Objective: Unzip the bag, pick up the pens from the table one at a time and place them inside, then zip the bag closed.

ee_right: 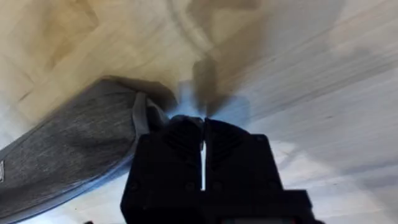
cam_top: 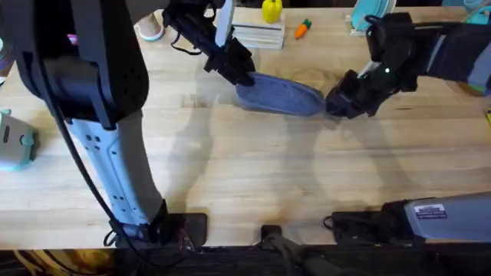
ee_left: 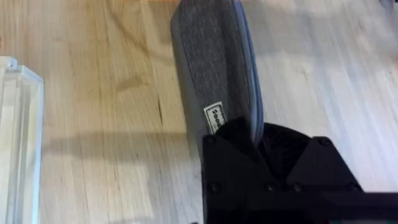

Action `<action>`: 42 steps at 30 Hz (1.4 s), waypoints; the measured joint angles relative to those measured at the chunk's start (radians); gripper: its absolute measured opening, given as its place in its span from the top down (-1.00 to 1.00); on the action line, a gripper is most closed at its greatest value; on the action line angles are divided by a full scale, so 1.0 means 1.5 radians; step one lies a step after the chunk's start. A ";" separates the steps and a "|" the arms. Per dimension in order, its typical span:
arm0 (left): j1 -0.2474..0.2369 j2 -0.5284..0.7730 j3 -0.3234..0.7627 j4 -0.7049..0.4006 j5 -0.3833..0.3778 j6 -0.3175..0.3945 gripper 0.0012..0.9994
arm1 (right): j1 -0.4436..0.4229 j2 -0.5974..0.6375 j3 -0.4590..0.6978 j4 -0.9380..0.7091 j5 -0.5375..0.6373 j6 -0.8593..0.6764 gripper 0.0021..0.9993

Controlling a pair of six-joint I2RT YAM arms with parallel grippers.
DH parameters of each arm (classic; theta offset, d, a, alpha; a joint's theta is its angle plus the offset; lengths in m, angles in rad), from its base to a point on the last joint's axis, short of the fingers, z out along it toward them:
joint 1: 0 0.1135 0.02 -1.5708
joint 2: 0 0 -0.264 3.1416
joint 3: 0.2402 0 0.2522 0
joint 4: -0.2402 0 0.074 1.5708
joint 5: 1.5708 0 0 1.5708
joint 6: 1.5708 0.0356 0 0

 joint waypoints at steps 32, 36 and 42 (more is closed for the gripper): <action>0.032 0.005 -0.001 -0.004 -0.043 0.000 0.92 | -0.024 -0.312 0.078 -0.132 0.081 -0.124 -0.99; 0.032 0.004 -0.001 -0.004 -0.046 0.000 0.92 | -0.024 -0.371 0.078 -0.133 0.082 -0.130 -0.99; 0.031 0.005 -0.001 -0.004 -0.047 0.000 0.90 | -0.024 -0.425 0.078 -0.135 0.084 -0.143 -0.99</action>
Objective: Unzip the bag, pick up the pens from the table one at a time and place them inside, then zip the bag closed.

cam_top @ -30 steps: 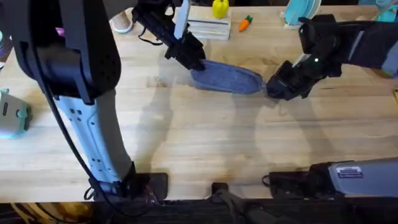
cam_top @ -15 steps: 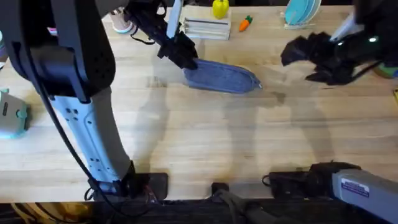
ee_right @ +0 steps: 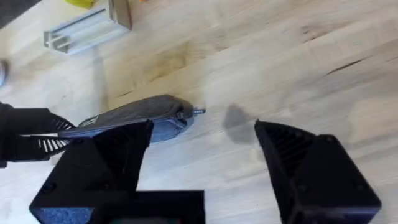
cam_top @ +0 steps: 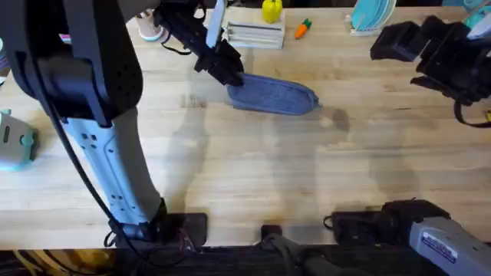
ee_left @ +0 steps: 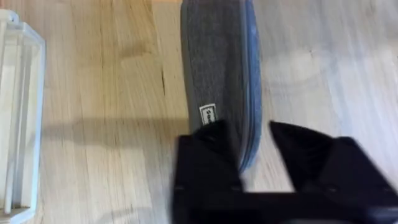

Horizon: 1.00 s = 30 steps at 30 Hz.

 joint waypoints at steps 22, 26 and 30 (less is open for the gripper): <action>0.000 0.000 0.000 0.003 0.001 -0.002 -0.99 | 0.000 -0.007 0.000 -0.005 0.000 -0.014 -0.99; 0.001 0.000 0.003 -0.014 -0.003 -0.002 -1.00 | 0.000 -0.009 0.000 -0.005 0.000 -0.060 -0.99; 0.009 -0.030 0.031 -0.072 -0.051 -0.003 -1.00 | 0.000 -0.049 0.000 -0.005 0.000 -0.114 -0.99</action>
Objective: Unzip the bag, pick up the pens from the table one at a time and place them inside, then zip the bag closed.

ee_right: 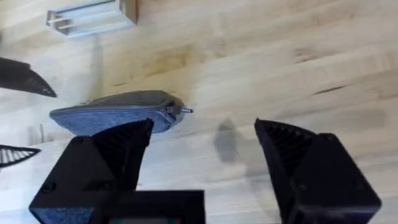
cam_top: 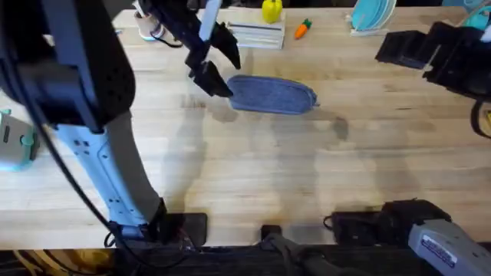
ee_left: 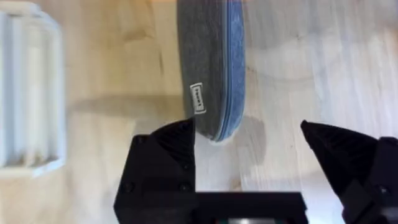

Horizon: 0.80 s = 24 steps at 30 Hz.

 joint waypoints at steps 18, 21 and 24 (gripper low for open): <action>0.045 -0.354 0.058 -0.069 -0.169 -0.269 -0.99 | 0.000 -0.043 0.000 0.000 0.000 -0.048 -0.99; 0.045 -0.390 0.058 -0.089 -0.225 -0.341 -0.99 | 0.000 -0.043 0.000 0.000 0.000 -0.048 -0.99; 0.045 -0.423 0.058 -0.122 -0.268 -0.413 -0.99 | 0.000 -0.043 0.000 0.000 0.000 -0.048 -0.99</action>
